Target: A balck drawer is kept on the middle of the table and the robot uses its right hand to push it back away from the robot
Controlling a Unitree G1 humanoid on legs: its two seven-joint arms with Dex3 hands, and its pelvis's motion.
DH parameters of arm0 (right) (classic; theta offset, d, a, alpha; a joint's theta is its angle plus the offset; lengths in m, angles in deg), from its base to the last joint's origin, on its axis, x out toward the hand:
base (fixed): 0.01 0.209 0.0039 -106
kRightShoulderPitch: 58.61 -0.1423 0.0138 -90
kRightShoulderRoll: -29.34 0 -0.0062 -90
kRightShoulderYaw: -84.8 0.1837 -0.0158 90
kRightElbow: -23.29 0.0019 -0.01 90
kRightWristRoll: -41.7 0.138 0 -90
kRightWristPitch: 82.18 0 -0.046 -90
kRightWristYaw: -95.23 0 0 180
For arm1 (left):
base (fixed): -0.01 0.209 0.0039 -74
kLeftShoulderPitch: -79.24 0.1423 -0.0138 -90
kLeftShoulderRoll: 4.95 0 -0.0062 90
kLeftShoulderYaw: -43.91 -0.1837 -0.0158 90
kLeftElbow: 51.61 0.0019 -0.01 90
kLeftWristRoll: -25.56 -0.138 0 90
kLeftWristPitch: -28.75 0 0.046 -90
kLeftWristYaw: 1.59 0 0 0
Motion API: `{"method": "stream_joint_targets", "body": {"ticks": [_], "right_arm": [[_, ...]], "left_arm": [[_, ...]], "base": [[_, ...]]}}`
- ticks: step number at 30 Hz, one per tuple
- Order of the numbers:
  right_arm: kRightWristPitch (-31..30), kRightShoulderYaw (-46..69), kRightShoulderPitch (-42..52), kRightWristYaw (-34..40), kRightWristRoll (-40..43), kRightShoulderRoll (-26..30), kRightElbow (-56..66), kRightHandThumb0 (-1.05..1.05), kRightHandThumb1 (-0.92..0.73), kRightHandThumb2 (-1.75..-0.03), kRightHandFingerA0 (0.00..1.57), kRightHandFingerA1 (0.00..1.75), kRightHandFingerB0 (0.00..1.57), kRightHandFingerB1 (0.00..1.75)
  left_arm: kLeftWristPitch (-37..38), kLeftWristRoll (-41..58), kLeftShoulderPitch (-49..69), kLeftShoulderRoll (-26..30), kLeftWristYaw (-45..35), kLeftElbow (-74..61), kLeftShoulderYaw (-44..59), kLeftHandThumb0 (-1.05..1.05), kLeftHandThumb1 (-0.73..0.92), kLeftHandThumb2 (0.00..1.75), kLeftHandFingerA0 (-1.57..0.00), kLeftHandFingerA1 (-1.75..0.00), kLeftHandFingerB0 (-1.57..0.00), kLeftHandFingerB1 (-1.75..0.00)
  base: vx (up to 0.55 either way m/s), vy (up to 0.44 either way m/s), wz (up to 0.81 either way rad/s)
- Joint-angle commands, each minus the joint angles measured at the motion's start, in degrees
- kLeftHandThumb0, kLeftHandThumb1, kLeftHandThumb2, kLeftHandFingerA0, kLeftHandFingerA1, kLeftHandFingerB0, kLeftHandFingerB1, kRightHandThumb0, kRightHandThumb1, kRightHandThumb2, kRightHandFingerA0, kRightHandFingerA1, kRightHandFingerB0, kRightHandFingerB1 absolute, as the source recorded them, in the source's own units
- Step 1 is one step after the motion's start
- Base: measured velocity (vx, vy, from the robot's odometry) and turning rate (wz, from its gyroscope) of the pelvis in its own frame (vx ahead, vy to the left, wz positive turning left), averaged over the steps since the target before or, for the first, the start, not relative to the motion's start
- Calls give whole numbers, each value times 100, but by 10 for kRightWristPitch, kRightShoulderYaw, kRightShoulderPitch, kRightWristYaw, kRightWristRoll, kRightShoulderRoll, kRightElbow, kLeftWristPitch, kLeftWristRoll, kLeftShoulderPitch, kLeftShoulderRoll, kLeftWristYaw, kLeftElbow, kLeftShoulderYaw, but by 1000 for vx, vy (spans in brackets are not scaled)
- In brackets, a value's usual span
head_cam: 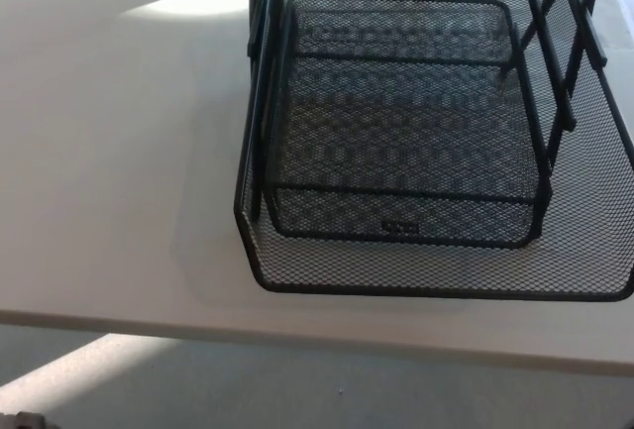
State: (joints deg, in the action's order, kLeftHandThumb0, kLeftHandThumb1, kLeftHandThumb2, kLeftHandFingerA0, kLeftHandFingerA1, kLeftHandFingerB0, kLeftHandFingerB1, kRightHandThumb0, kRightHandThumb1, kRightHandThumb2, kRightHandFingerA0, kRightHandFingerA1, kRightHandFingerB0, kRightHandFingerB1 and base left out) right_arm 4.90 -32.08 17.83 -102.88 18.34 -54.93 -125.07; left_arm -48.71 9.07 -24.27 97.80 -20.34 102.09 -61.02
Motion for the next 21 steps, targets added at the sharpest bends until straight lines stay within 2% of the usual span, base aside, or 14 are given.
{"method": "stream_joint_targets", "body": {"ticks": [1, 2, 3, 8, 10, 11, 13, 14, 15, 16, 17, 18, 20, 21], "right_arm": [[-3, -16, -3, -44, -21, 19, -10, -47, -77, -64, 62, 45, 49, 39], [-4, -17, -2, -45, -22, 20, -7, -47, -77, -64, 62, 45, 49, 39], [-4, -16, -2, -45, -22, 20, -7, -47, -77, -64, 62, 45, 49, 39], [0, -23, -2, -41, -32, 21, -5, -47, -78, -64, 63, 44, 50, 39], [-3, -20, 7, -40, -31, 26, 14, -48, -78, -64, 62, 44, 45, 37], [-7, -18, 13, -40, -31, 29, 26, -52, -64, -93, 53, 57, 38, 50], [-4, -13, 39, -38, -29, 42, 71, -55, -65, -92, 50, 56, 34, 48], [-6, -9, 56, -37, -27, 51, 104, -50, -78, -63, 55, 42, 36, 34], [-9, -4, 76, -35, -26, 60, 140, -50, -78, -63, 55, 42, 36, 34], [-3, -2, 100, -32, -30, 74, 182, -49, -79, -64, 58, 57, 34, 34], [5, -1, 126, -28, -34, 89, 227, -49, -79, -64, 58, 57, 34, 34], [3, 1, 142, -29, -38, 99, 259, -50, -80, -64, 51, 45, 33, 34], [-3, 2, 158, -33, -42, 108, 294, -50, -80, -64, 51, 45, 33, 34], [-7, 22, 202, -42, -27, 125, 371, -50, -77, -63, 46, 42, 35, 34]], "left_arm": [[46, -19, -7, 20, -41, 23, -16, -62, 63, 90, -46, -53, -28, -45], [48, -18, -9, 20, -41, 26, -17, -62, 63, 90, -46, -53, -28, -45], [49, -18, -10, 20, -41, 28, -17, -56, 75, 63, -52, -39, -34, -33], [57, -12, -12, 18, -44, 36, -13, -56, 74, 62, -50, -39, -33, -33], [56, -16, -15, 17, -44, 38, -15, -56, 75, 63, -50, -39, -33, -33], [57, -16, -14, 17, -44, 38, -16, -56, 75, 63, -50, -39, -34, -33], [59, -18, -16, 16, -43, 39, -16, -56, 75, 63, -51, -39, -35, -33], [60, -20, -16, 17, -42, 39, -17, -56, 75, 63, -53, -39, -36, -33], [60, -22, -16, 18, -41, 39, -19, -56, 75, 63, -53, -39, -36, -33], [60, -21, -17, 18, -42, 40, -18, -56, 75, 63, -52, -39, -35, -33], [60, -19, -17, 17, -44, 41, -16, -56, 75, 63, -52, -39, -35, -33], [60, -18, -17, 18, -45, 41, -15, -56, 75, 63, -52, -39, -35, -33], [59, -17, -17, 18, -45, 42, -14, -56, 75, 63, -52, -39, -35, -33], [59, -14, -17, 18, -47, 42, -12, -55, 74, 63, -51, -39, -35, -33]], "base": [[0, 0, 0], [0, 0, 0], [0, 0, 0], [0, 0, 0], [0, 0, 0], [0, 0, 0], [0, 0, 0], [0, 0, 0], [0, 0, 0], [0, 0, 0], [0, 0, 0], [0, 0, 0], [0, 0, 0], [0, 0, 0]]}}
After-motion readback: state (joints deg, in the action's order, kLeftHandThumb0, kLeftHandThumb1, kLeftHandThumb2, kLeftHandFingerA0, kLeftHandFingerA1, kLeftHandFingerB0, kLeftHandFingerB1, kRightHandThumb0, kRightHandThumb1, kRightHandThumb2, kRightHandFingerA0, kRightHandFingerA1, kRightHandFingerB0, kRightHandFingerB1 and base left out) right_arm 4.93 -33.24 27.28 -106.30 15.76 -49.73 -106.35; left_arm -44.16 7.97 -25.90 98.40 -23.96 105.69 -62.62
